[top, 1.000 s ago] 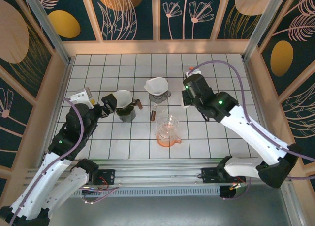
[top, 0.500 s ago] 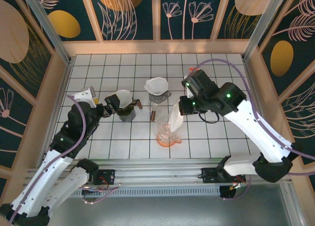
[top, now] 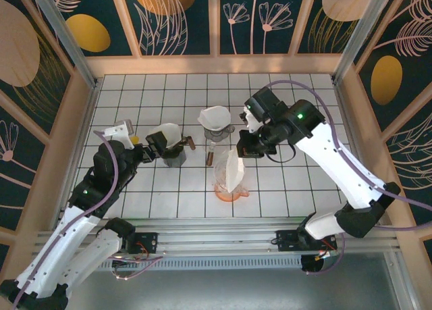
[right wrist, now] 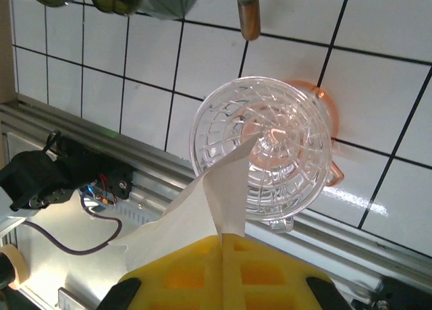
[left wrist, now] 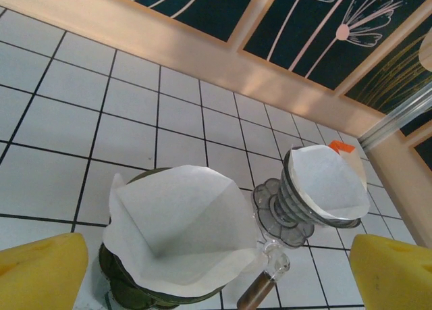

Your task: Place the coffee filter in the dripper

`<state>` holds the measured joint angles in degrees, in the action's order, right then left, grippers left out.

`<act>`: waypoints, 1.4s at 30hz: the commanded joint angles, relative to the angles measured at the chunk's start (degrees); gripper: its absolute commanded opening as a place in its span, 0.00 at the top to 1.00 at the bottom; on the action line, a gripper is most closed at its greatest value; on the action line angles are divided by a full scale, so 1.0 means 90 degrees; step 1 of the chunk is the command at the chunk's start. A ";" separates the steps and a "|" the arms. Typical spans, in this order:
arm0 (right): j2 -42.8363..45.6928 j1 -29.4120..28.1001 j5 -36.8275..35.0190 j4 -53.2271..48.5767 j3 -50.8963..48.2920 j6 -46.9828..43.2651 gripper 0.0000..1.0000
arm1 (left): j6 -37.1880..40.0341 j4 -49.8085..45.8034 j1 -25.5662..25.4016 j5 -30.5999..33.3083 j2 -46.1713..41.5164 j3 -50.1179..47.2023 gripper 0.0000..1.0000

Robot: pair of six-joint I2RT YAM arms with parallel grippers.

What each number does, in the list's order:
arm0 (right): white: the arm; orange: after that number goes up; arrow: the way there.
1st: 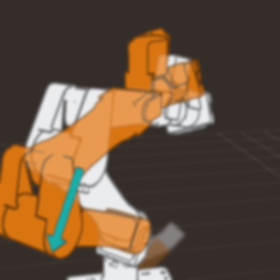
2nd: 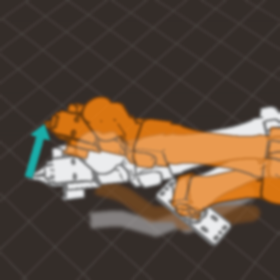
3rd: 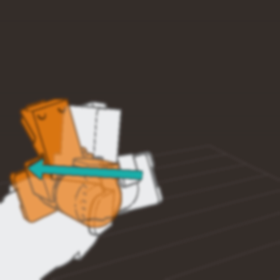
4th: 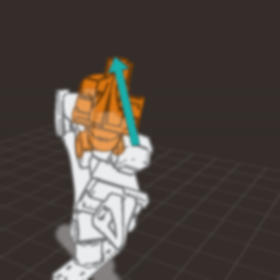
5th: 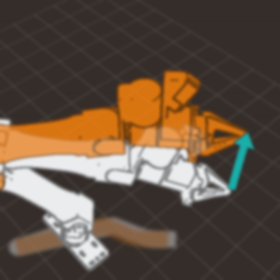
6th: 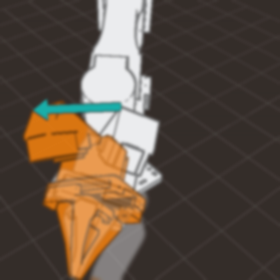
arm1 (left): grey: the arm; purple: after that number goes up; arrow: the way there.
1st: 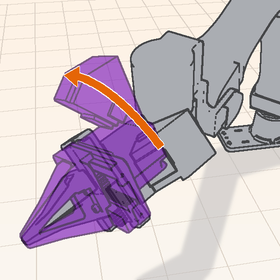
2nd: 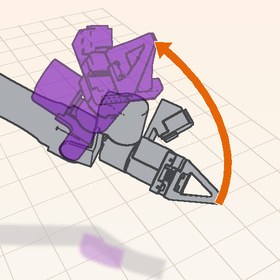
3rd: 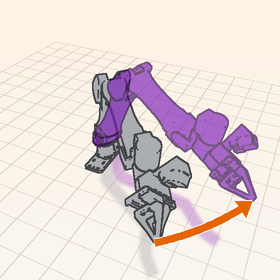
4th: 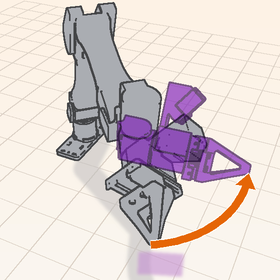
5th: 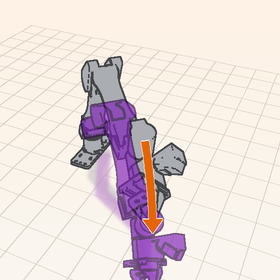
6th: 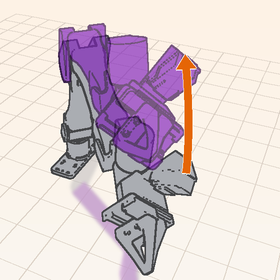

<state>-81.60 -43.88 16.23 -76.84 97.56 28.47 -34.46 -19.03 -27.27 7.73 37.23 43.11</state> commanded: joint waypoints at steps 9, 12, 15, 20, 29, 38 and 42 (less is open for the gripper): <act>-0.0115 0.0450 0.0367 0.0501 -0.1006 -0.0241 1.00 | 0.0312 0.0283 0.0047 -0.0684 0.0168 -0.0007 0.01; -0.0251 0.0472 0.0308 0.0605 -0.0987 -0.0272 1.00 | 0.0379 0.0343 0.0047 -0.0992 0.0225 -0.0042 0.01; -0.0344 0.0461 0.0231 0.0681 -0.1053 -0.0321 1.00 | 0.0398 0.0402 0.0044 -0.1215 0.0285 -0.0090 0.01; -0.0416 0.0466 0.0036 0.0829 -0.1208 -0.0380 1.00 | 0.0400 0.0492 0.0041 -0.1569 0.0448 -0.0103 0.02; -0.0512 0.0442 -0.0289 0.1012 -0.1366 -0.0418 1.00 | 0.0310 0.0701 0.0018 -0.2300 0.0782 -0.0245 0.02; -0.0407 0.0369 -0.0648 0.1157 -0.1411 -0.0439 0.71 | 0.0264 0.0671 -0.0763 -0.2195 0.1170 -0.0157 0.02; -0.0182 0.0273 -0.0840 0.1370 -0.1563 -0.0436 0.54 | 0.0283 0.0636 -0.0955 -0.2198 0.1272 -0.0051 0.02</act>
<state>-85.56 -40.60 11.20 -66.11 84.95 24.88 -31.73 -14.70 -35.11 -11.60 48.51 41.19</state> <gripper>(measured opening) 0.436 0.985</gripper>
